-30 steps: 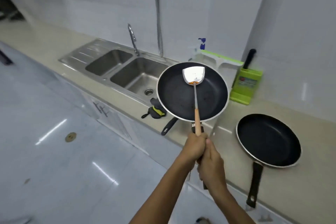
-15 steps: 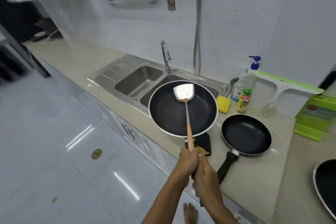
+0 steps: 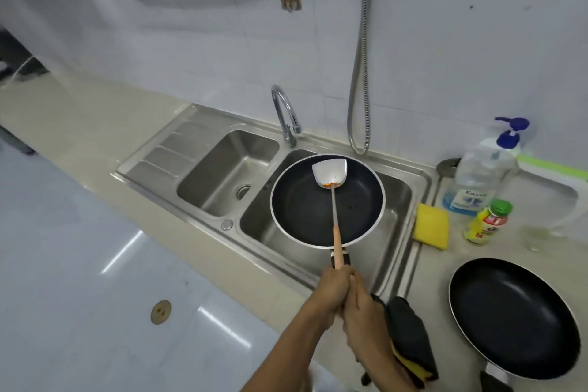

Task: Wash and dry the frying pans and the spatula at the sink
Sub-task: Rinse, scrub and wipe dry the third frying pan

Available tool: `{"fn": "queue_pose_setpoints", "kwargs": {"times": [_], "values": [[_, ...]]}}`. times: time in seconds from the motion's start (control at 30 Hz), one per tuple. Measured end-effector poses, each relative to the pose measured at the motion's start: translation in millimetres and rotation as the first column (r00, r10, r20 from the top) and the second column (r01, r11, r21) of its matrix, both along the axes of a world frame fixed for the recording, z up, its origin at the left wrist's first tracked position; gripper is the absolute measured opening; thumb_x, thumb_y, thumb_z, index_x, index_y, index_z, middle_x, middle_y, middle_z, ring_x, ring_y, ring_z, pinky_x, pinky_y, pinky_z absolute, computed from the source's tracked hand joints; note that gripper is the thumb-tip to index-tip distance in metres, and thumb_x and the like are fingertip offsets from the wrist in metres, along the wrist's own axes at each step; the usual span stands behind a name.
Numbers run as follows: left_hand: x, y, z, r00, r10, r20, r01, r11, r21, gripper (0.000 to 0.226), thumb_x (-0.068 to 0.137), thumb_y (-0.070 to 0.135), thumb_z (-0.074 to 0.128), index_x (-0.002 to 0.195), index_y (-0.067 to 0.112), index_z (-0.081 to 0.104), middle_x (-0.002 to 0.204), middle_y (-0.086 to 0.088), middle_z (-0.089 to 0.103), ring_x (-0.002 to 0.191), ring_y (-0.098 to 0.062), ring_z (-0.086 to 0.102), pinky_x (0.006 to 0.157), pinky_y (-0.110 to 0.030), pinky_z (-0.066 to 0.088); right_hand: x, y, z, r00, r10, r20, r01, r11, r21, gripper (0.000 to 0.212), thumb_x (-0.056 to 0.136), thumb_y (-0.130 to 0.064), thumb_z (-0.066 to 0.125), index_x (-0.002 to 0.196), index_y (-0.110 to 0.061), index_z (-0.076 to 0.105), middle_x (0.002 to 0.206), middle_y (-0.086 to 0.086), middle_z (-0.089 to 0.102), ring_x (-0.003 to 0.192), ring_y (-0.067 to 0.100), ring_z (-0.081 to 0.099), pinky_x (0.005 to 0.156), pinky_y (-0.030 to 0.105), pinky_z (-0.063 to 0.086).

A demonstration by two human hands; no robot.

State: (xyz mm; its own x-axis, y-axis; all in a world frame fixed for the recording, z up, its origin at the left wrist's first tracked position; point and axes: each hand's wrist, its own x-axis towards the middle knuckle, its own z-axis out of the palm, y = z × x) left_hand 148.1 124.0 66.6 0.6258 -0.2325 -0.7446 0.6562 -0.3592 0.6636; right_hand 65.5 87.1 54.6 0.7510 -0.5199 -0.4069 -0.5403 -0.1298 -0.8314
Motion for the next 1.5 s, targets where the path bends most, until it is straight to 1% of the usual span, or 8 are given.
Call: {"fn": "queue_pose_setpoints", "kwargs": {"times": [0.33,0.53,0.77,0.83,0.93,1.13,1.33,1.5], "values": [[117.2,32.2,-58.6,0.99,-0.111,-0.092,0.111,0.994,-0.007,0.021,0.089,0.032,0.057,0.096,0.012,0.06,0.078,-0.004,0.064,0.075,-0.019,0.063,0.063,-0.029,0.051,115.9,40.2,-60.0,0.976,-0.141,-0.167,0.142,0.99,-0.005,0.054,0.092,-0.076,0.016,0.119,-0.05,0.055,0.09,0.007,0.072,0.092,0.03,0.07,0.083,0.044,0.056],[170.6,51.1,-79.1,0.98,-0.177,-0.086,0.178,0.984,-0.002,0.011,0.096,0.02,0.055,0.089,0.011,0.058,0.071,-0.001,0.061,0.065,-0.013,0.06,0.057,-0.025,0.048,161.1,67.0,-55.6,0.966,-0.158,-0.203,0.133,0.982,-0.135,0.04,0.104,-0.049,0.023,0.128,-0.042,0.054,0.087,0.005,0.072,0.087,0.028,0.07,0.075,0.036,0.054],[194.3,52.2,-85.0,0.973,-0.201,-0.113,0.202,0.979,-0.004,0.017,0.096,0.014,0.055,0.079,0.013,0.056,0.062,0.0,0.057,0.056,-0.011,0.056,0.051,-0.021,0.046,173.6,57.7,-139.1,0.946,-0.205,-0.25,0.206,0.978,-0.023,0.058,0.084,-0.085,0.022,0.107,-0.044,0.056,0.079,0.0,0.066,0.085,0.029,0.071,0.07,0.027,0.05],[196.9,53.4,-88.3,0.971,-0.198,-0.135,0.198,0.98,-0.015,0.013,0.097,0.015,0.055,0.085,0.012,0.057,0.068,-0.001,0.059,0.061,-0.012,0.059,0.055,-0.022,0.048,177.7,56.1,-138.3,0.947,-0.209,-0.244,0.209,0.978,-0.028,0.076,0.069,-0.099,0.016,0.104,-0.045,0.057,0.077,0.001,0.065,0.087,0.033,0.071,0.072,0.026,0.049],[197.5,55.1,-97.4,0.971,-0.175,-0.164,0.169,0.984,-0.049,0.01,0.098,0.018,0.058,0.093,0.011,0.059,0.075,-0.004,0.062,0.069,-0.014,0.062,0.061,-0.024,0.051,182.4,66.9,-85.6,0.947,-0.184,-0.264,0.168,0.982,-0.083,0.037,0.094,-0.071,0.017,0.121,-0.069,0.043,0.078,0.001,0.071,0.074,0.017,0.071,0.069,0.031,0.056],[199.4,54.7,-97.0,0.971,-0.125,-0.204,0.108,0.99,-0.09,0.029,0.1,0.037,0.058,0.098,0.008,0.064,0.072,-0.003,0.065,0.072,-0.017,0.065,0.063,-0.028,0.051,189.4,57.4,-59.5,0.947,-0.046,-0.318,-0.036,0.968,-0.249,0.035,0.101,-0.059,0.018,0.135,-0.059,0.028,0.087,0.003,0.073,0.085,0.027,0.069,0.078,0.041,0.055],[196.2,56.5,-83.0,0.946,-0.147,-0.288,0.047,0.944,-0.327,0.057,0.097,0.072,0.029,0.086,0.026,0.06,0.065,0.013,0.068,0.067,-0.004,0.067,0.069,-0.021,0.052,207.7,44.8,-48.8,0.9,-0.017,-0.435,-0.254,0.791,-0.557,0.045,0.101,-0.062,0.025,0.121,-0.034,0.053,0.109,0.0,0.056,0.101,0.021,0.06,0.081,0.04,0.057],[200.3,58.5,-84.7,0.96,-0.023,-0.28,-0.101,0.901,-0.421,0.089,0.075,0.086,0.047,0.104,0.006,0.073,0.109,-0.019,0.068,0.112,-0.032,0.066,0.101,-0.043,0.05,233.8,27.6,-49.8,0.926,0.005,-0.378,-0.199,0.856,-0.477,0.046,0.092,-0.064,0.037,0.097,-0.026,0.064,0.097,-0.003,0.064,0.087,0.021,0.066,0.077,0.044,0.059]]}}
